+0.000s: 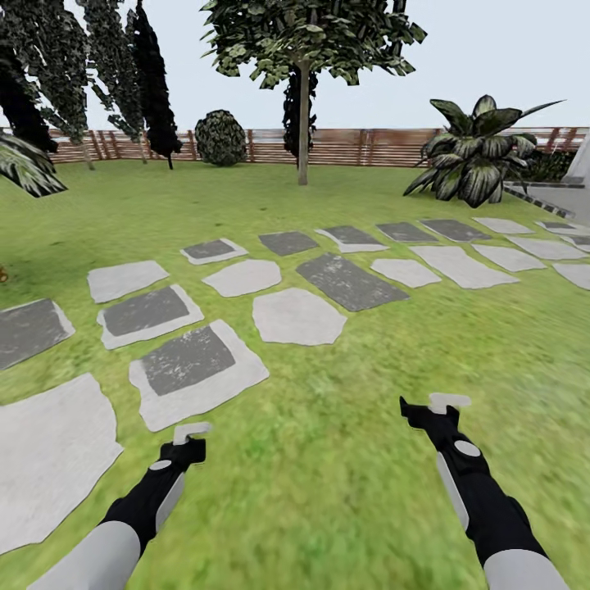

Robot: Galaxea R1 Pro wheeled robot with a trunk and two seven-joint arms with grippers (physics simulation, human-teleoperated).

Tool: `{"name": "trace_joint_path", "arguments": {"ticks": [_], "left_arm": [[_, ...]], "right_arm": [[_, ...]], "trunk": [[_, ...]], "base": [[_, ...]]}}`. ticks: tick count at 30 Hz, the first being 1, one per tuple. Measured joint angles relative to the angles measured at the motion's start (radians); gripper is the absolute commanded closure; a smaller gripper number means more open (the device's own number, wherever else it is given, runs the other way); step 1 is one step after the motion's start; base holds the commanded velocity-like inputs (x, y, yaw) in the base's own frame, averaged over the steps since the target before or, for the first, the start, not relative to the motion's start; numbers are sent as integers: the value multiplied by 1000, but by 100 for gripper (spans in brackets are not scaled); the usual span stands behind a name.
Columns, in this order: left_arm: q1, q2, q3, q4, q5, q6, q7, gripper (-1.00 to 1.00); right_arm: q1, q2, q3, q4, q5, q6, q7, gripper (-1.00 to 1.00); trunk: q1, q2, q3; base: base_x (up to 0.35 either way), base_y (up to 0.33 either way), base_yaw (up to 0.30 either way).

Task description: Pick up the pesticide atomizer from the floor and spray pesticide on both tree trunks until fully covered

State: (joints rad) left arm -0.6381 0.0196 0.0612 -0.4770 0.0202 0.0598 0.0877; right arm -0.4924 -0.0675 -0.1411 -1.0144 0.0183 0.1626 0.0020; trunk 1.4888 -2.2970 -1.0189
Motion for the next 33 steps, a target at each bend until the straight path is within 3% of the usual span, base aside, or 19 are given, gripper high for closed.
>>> {"name": "trace_joint_path", "arguments": {"ticks": [19, 33], "left_arm": [[0, -3, -1, 0, 0, 0, 0, 100], [0, -4, -1, 0, 0, 0, 0, 100]], "right_arm": [[0, -1, 0, -1, -1, 0, 1, -100], [0, -1, 0, -2, -1, 0, 1, -100]], "trunk": [[0, 0, 28], [0, 0, 39]], "base": [[340, 0, 129], [340, 0, -82]]}}
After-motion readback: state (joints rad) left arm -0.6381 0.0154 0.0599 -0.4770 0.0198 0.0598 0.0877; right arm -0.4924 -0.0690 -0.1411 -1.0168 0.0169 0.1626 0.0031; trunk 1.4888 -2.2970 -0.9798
